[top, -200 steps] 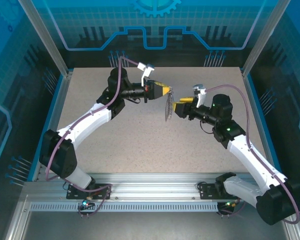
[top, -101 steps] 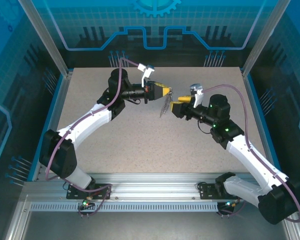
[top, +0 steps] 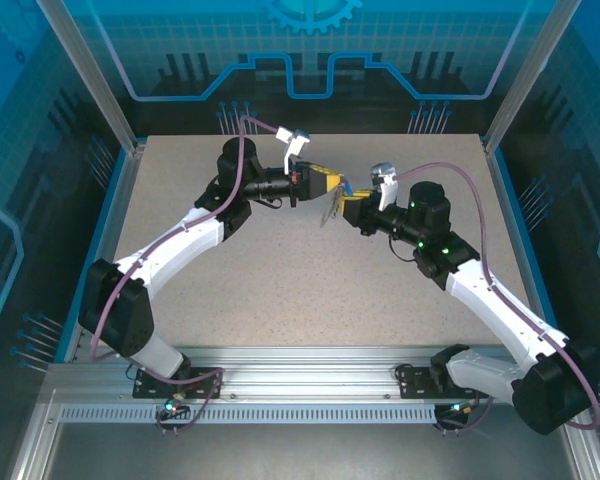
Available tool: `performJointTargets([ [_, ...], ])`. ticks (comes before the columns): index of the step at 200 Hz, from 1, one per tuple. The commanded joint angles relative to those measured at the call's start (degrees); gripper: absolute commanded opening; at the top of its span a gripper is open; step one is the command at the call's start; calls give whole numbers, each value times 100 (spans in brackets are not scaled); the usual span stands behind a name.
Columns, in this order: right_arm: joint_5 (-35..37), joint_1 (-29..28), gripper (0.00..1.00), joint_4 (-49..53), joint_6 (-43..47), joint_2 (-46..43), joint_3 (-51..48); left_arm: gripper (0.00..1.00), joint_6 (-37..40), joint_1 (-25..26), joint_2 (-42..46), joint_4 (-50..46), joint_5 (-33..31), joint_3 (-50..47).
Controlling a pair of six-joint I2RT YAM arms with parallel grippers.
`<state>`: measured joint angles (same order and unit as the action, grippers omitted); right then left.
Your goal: Put the keys on the keyring
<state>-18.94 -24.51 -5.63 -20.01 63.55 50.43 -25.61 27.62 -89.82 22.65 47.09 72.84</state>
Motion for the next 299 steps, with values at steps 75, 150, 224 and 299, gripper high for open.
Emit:
performJointTargets([
  [75, -308, -371, 0, -35, 139, 28, 43, 0, -97, 38, 105, 384, -131, -42],
  [150, -462, -708, 0, 258, 340, 329, 127, 0, -138, 42, 69, 459, -211, -6],
  [224, -481, -385, 41, 897, 524, -115, 106, 0, -109, 42, 92, 459, -260, -44],
  [299, -994, 585, 43, 549, -222, -840, 129, 0, -158, 42, 105, 606, -201, -114],
])
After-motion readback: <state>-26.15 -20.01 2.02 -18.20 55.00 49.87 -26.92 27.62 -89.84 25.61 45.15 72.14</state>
